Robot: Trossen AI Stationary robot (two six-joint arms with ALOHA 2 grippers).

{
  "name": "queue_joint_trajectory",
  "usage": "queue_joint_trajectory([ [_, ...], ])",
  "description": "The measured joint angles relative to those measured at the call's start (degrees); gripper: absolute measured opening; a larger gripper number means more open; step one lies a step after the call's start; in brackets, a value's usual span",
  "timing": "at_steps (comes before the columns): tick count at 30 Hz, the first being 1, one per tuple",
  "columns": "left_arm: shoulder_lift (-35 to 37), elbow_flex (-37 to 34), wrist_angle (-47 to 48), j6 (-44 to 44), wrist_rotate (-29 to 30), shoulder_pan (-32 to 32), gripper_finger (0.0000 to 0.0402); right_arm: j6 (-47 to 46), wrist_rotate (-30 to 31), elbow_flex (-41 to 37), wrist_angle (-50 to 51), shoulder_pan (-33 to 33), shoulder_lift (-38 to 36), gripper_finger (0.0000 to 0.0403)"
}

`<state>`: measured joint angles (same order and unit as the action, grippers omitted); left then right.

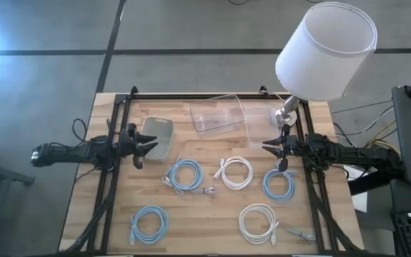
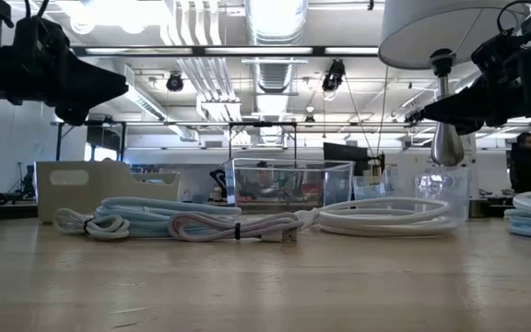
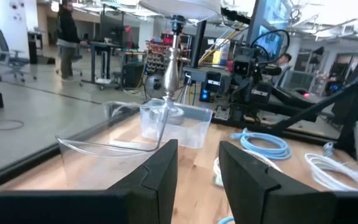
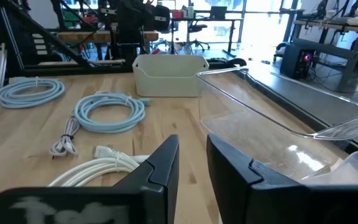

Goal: Pick & Place USB Port
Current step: Put the top left blue HDMI cable into the left transparent bin

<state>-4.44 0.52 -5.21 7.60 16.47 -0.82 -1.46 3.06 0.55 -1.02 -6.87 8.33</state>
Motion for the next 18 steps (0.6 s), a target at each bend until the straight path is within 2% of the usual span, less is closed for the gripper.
queue_joint_trajectory([
  [10, -1.3, 0.5, -1.0, 1.8, 0.6, 0.0, 0.0122, 0.0, 0.0, 0.0, 0.0, 0.0, 0.0, 0.0073],
  [18, -5.9, 10.0, -1.1, -6.7, 0.8, 0.0, 0.0122, 0.0, 0.0, 0.0, 0.0, 0.0, 0.0, 0.0085],
])
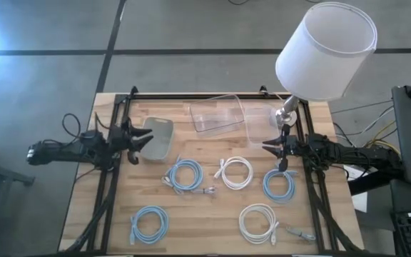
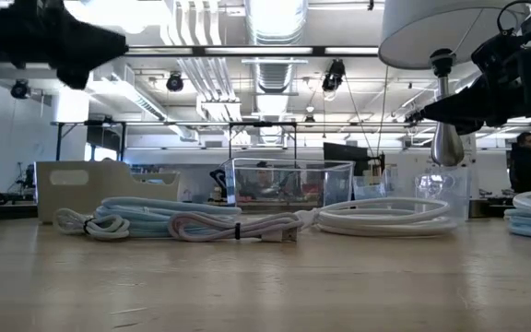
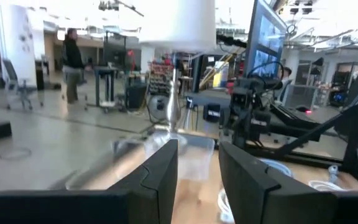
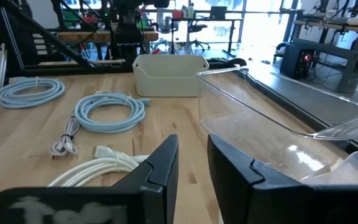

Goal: Pick & Place USB Port
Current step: Put the top left blue HDMI cable into the left transparent bin

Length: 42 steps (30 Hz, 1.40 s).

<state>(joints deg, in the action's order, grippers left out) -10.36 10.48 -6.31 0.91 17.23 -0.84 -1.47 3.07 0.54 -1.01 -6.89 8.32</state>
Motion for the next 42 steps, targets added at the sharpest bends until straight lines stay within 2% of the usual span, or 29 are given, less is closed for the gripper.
queue_joint_trajectory([
  [4, -2.8, 6.0, 3.5, -2.5, 0.0, 0.0, 0.0122, 0.0, 0.0, 0.0, 0.0, 0.0, 0.0, 0.0086],
  [13, -12.3, 19.0, 17.7, 0.3, 0.1, 0.0, 0.0122, 0.0, 0.0, 0.0, -3.9, 0.0, 0.0, 0.0072],
  [18, -18.1, 21.7, 18.6, 2.1, 0.0, 0.0, 0.0122, 1.4, 0.3, 0.0, -5.6, 0.0, 0.0, 0.0068],
  [24, -24.4, 22.2, 18.2, 3.1, 0.0, 0.0, 0.0122, 3.6, 6.0, 0.0, -17.3, 0.0, 0.5, 0.0073],
  [31, -30.8, 22.5, 17.8, 6.5, 0.0, 0.0, 0.0122, 6.6, 5.5, 0.0, -28.9, 0.0, 3.3, 0.0109],
  [36, -35.4, 24.1, 17.8, 6.7, 0.0, 0.0, 0.0122, 6.6, 5.4, 2.7, -29.2, 0.0, 7.5, 0.015],
  [42, -40.1, 26.9, 17.4, 6.6, 0.0, 0.0, 0.0122, 6.5, 5.4, 9.6, -28.7, 0.0, 15.1, 0.0185],
])
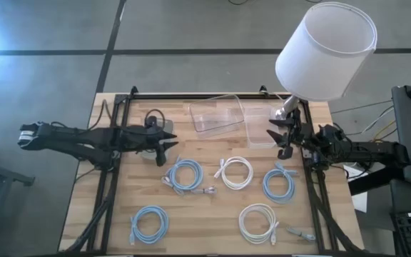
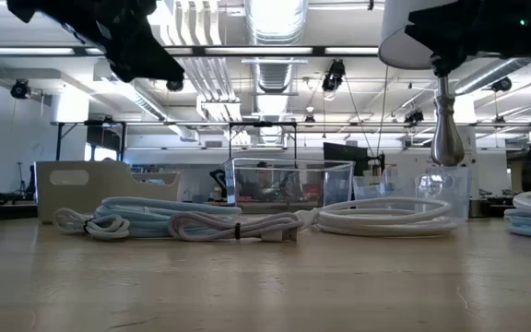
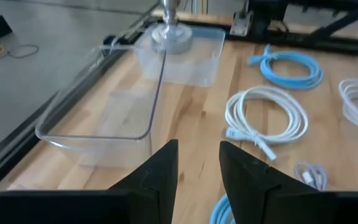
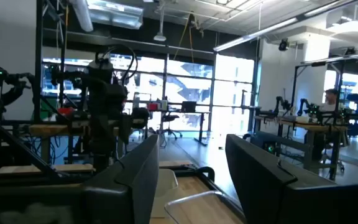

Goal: Pick & Place USB Port
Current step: Put the top left blue HDMI cable into the left transparent bin

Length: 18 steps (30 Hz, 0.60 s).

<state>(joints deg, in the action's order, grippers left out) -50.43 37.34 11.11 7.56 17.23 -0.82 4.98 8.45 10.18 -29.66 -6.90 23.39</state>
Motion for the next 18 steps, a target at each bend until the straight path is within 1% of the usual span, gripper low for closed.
queue_joint_trajectory([
  [5, -4.6, 1.7, -0.2, 0.0, 0.0, 0.0, 0.0122, -0.7, 0.1, 6.3, 8.6, 0.0, 6.3, 0.0191],
  [8, -8.5, 2.0, 0.0, -0.9, -2.2, 0.0, 0.0122, -2.3, 0.2, 9.4, 13.1, 0.0, 10.3, 0.0188],
  [14, -16.0, 2.4, -0.1, -1.4, -6.6, 0.0, 0.0122, -2.3, 0.6, 14.5, 14.5, 0.0, 18.5, 0.0185],
  [18, -21.4, 3.1, -0.3, 1.6, -9.3, 0.0, 0.0122, -2.4, 0.6, 17.6, 14.5, 0.0, 23.5, 0.0185],
])
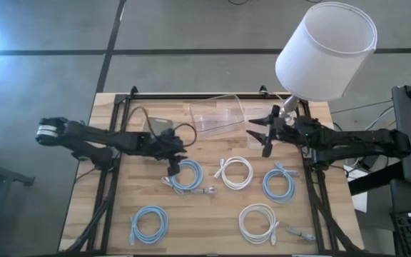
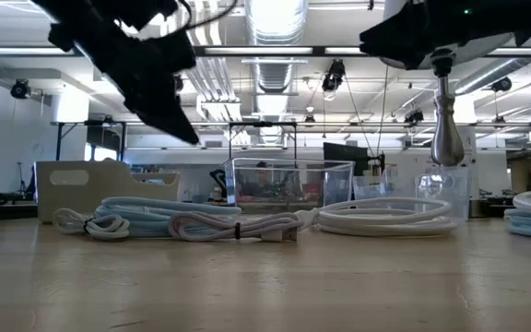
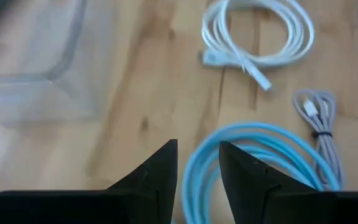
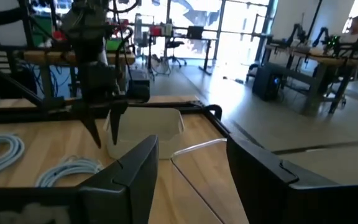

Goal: Pick & Place USB Port
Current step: Put the top left blue HDMI cable into the left transparent bin

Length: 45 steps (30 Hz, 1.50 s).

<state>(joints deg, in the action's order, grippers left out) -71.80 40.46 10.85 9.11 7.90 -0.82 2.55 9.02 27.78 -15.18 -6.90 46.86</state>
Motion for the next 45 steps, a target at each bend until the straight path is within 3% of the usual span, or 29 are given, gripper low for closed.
queue_joint_trajectory([
  [10, -13.0, 2.9, 0.0, 1.9, -3.1, 0.0, 0.0122, 0.0, 0.0, 4.8, 0.1, 0.0, 10.8, 0.0183],
  [18, -20.1, 5.5, 0.3, 1.6, -3.2, 0.0, 0.0122, 2.1, 0.1, 7.0, 0.0, 0.0, 14.9, 0.0183],
  [33, -18.3, 7.1, 2.8, -0.5, 1.6, 0.1, 0.0122, 3.7, 0.1, 7.8, 0.4, 0.0, 14.4, 0.0183],
  [45, -22.8, 7.0, 3.8, 0.4, 1.8, 0.5, 0.0122, 0.5, 0.0, 7.7, 1.7, 0.0, 14.4, 0.0183],
])
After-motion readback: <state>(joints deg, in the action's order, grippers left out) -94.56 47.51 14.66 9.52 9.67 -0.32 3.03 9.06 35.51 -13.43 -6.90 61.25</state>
